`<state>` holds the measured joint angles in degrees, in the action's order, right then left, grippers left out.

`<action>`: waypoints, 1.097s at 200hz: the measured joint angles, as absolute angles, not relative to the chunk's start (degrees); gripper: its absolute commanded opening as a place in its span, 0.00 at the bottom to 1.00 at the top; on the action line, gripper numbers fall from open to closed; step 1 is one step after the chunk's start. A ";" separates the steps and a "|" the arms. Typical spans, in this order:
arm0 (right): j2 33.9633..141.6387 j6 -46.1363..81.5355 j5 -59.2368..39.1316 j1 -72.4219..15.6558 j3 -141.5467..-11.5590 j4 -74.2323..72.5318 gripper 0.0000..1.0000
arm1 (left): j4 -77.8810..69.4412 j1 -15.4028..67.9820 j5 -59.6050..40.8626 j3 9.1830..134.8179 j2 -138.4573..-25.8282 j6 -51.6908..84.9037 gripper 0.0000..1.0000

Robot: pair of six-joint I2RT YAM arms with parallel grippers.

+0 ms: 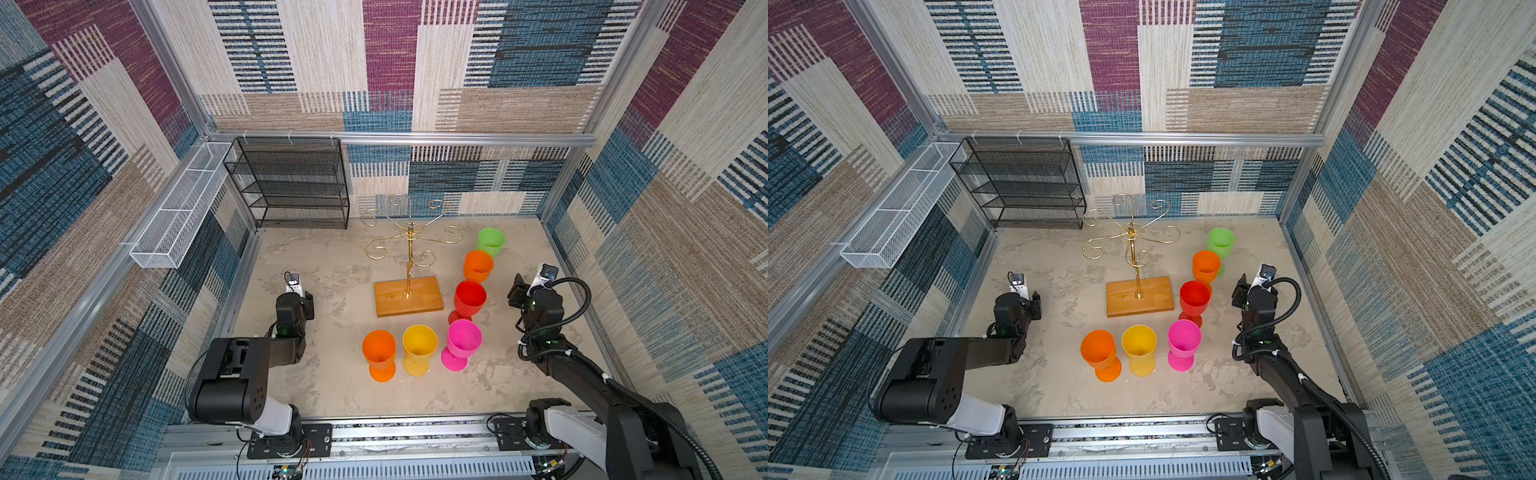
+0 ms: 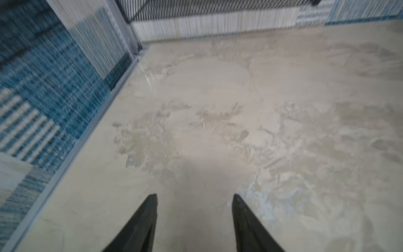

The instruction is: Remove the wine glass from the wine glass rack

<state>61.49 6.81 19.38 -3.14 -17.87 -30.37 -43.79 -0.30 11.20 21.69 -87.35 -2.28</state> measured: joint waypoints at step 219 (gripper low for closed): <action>86.17 -0.19 10.41 -1.80 -14.31 -64.95 1.00 | -47.72 -1.76 5.87 23.03 -88.01 1.34 1.00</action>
